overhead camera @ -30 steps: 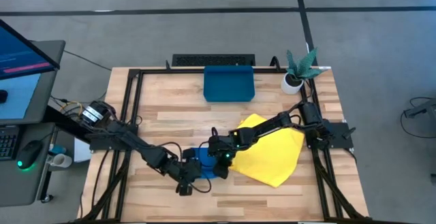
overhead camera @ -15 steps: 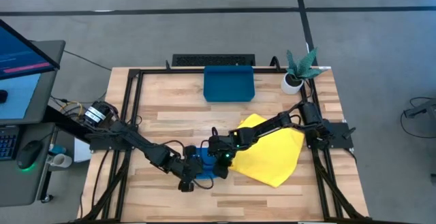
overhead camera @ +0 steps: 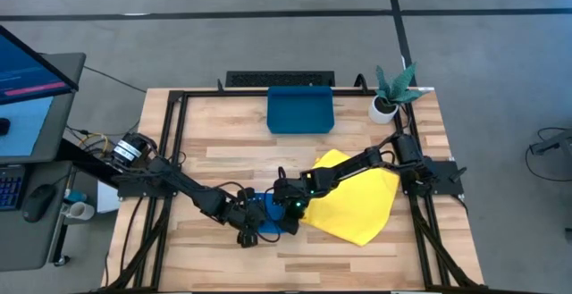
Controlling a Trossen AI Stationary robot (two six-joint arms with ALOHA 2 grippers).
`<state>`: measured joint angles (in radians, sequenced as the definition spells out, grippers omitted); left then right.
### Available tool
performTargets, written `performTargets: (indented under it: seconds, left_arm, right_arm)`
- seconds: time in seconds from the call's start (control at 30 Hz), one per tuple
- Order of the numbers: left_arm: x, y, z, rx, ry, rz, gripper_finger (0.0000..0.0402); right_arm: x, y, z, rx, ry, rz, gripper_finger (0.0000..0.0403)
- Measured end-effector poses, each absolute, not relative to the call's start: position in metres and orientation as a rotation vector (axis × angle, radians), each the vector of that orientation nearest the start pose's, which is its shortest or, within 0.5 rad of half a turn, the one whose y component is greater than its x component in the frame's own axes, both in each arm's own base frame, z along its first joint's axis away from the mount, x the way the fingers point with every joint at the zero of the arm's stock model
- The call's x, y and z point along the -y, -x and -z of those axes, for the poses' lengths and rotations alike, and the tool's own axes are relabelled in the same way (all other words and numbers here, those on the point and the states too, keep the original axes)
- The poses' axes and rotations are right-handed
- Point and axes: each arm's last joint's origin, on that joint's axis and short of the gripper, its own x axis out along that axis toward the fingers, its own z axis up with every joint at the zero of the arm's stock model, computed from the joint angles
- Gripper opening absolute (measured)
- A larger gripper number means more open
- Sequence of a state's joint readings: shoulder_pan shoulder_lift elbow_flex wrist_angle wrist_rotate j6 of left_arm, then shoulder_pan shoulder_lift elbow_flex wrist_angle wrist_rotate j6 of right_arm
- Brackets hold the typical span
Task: Roll microfiber towels into tight, uniform cylinder then place into a basket
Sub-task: Roll the blue microfiber cloth
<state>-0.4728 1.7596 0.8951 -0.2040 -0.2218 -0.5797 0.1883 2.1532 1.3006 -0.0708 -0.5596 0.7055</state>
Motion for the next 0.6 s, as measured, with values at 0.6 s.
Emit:
performTargets:
  seconds: [0.6]
  left_arm:
    - [0.14,-0.287,-0.128,-1.049,0.242,-0.108,0.0041]
  right_arm:
    - [-0.074,-0.413,-0.134,-1.101,-0.741,-0.358,0.0157]
